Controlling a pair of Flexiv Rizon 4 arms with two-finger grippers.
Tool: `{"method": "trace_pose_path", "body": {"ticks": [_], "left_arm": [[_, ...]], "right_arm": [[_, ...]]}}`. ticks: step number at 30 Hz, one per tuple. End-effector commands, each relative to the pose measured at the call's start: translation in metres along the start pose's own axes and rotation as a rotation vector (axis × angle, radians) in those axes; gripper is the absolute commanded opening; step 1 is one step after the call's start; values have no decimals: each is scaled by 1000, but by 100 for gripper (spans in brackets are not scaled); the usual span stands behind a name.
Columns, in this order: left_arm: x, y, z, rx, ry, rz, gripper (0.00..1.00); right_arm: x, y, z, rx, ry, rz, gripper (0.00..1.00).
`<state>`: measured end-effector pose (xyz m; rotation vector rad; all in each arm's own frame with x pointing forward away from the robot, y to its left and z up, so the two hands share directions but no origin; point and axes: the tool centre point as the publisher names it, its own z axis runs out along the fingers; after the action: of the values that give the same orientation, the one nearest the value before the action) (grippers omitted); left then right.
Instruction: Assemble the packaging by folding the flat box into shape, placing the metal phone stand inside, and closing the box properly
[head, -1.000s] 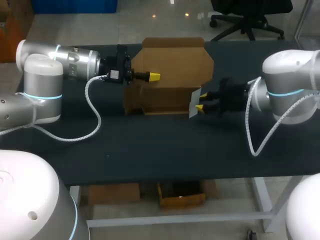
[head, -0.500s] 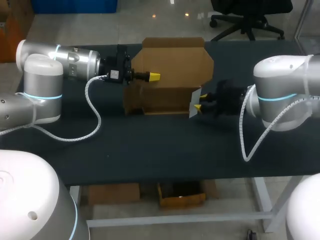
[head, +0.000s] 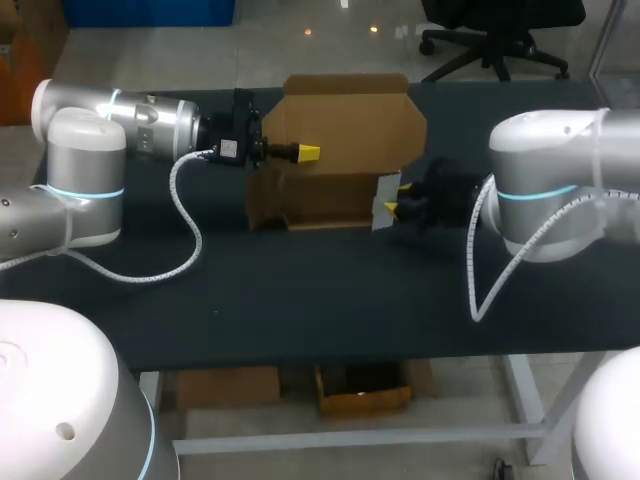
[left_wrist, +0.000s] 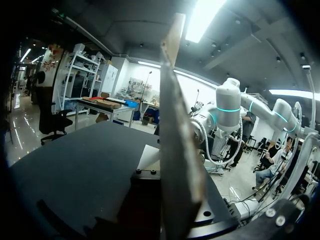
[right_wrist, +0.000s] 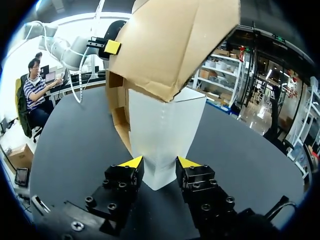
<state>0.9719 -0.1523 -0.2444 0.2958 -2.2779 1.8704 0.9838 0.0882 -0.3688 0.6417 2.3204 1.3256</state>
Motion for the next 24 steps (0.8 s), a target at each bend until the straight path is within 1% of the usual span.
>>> {"method": "trace_pose_path", "body": {"ticks": [1,15,24], "left_arm": [[-1,4,3,-2,3,0,0],[-1,4,3,-2,3,0,0],[-1,4,3,-2,3,0,0]], "right_arm": [[4,4,6,-2,-36,6,39],[-1,0,9,-3,-132,79,39],[-3,1,17,1,-189,128,36]]}}
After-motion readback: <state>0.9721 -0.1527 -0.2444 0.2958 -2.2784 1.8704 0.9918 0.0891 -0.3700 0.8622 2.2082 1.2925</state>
